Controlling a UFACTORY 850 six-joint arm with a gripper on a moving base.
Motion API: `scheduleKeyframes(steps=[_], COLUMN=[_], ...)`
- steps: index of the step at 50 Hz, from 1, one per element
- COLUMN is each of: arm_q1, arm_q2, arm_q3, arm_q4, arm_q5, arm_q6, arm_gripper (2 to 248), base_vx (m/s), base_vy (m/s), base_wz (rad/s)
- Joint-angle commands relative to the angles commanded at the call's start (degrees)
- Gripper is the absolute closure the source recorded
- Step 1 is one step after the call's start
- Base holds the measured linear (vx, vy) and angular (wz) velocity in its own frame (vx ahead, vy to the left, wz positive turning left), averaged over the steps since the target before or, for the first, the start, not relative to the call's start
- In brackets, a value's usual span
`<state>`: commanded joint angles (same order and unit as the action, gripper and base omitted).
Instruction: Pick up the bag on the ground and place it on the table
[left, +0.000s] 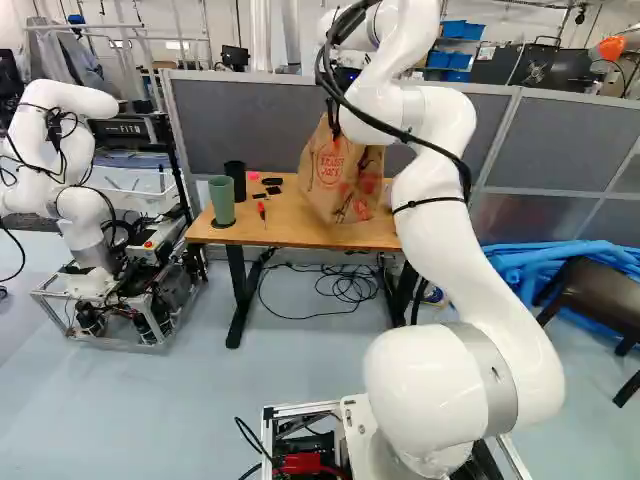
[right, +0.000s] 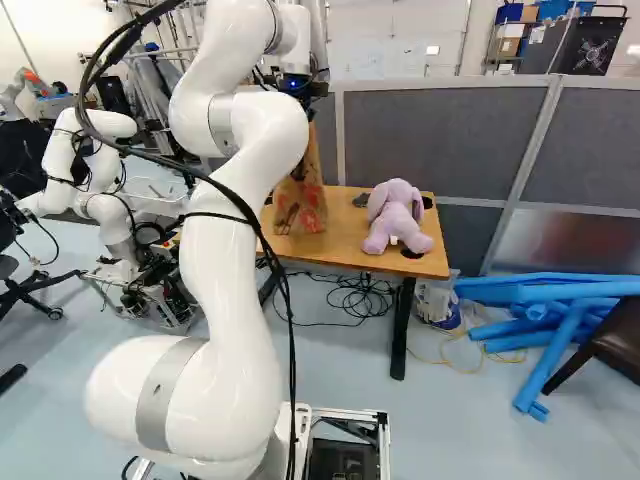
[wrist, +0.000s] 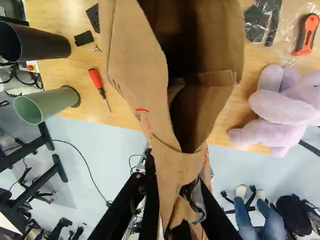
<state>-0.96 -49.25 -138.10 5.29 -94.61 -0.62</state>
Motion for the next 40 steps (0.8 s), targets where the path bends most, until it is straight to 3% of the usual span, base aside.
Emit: scheduleKeyframes(steps=[40], arm_q1=[-1.2], arm_q2=[4.8], arm_q3=[17.2], arm_q4=[0.0], arm_q5=[14.6], arm_q6=[0.0], arm_gripper=[229], base_vx=[0.000], base_vy=[0.000], base_wz=[0.000])
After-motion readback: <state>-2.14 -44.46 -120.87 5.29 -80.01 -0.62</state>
